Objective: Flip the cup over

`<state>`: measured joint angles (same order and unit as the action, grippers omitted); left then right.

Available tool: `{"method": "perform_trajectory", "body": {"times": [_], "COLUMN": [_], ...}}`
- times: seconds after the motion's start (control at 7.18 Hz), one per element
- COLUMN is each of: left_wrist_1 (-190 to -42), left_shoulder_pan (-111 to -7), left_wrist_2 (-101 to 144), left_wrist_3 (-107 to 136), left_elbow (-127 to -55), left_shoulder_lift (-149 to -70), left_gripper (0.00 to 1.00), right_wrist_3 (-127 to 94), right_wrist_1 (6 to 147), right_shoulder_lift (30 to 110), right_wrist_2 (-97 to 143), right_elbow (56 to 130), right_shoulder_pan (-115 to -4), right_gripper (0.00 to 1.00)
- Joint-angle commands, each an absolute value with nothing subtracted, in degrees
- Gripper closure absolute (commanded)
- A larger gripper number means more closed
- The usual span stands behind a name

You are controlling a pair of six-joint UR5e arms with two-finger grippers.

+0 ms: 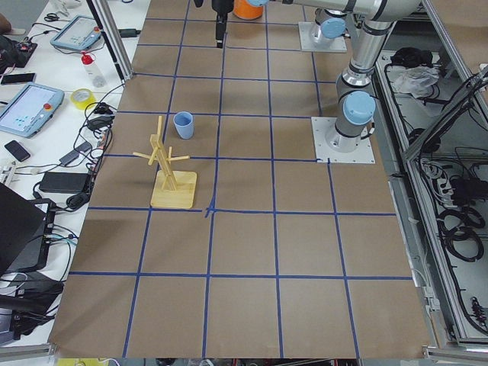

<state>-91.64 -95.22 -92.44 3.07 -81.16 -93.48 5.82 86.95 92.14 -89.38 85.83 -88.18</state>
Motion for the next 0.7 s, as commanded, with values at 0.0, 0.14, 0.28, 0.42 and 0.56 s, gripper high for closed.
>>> {"method": "perform_trajectory", "body": {"times": [0.0,0.14,0.28,0.42,0.56], "left_wrist_1": [-93.77,-93.26,-93.25,-93.25,-93.16], "left_shoulder_pan": [-95.19,-95.1,-94.92,-94.83,-94.83], "left_wrist_2": [-92.55,-91.85,-91.76,-91.84,-91.93], "left_wrist_3": [3.78,4.04,4.04,4.04,3.96], "left_elbow": [-81.3,-81.3,-81.21,-81.3,-81.3], "left_shoulder_lift": [-92.2,-92.98,-92.9,-92.64,-92.64], "left_gripper": [0.0,0.0,0.0,0.0,0.0], "right_wrist_3": [5.54,5.71,5.54,5.54,5.54], "right_wrist_1": [87.27,87.71,87.8,87.89,89.89], "right_shoulder_lift": [93.42,93.43,93.43,93.43,93.25], "right_wrist_2": [-89.3,-89.3,-89.12,-89.03,-88.95], "right_elbow": [87.96,88.5,88.51,88.51,88.51], "right_shoulder_pan": [-88.33,-88.16,-88.24,-88.24,-88.24], "right_gripper": [0.0,0.0,0.0,0.0,0.0]}}
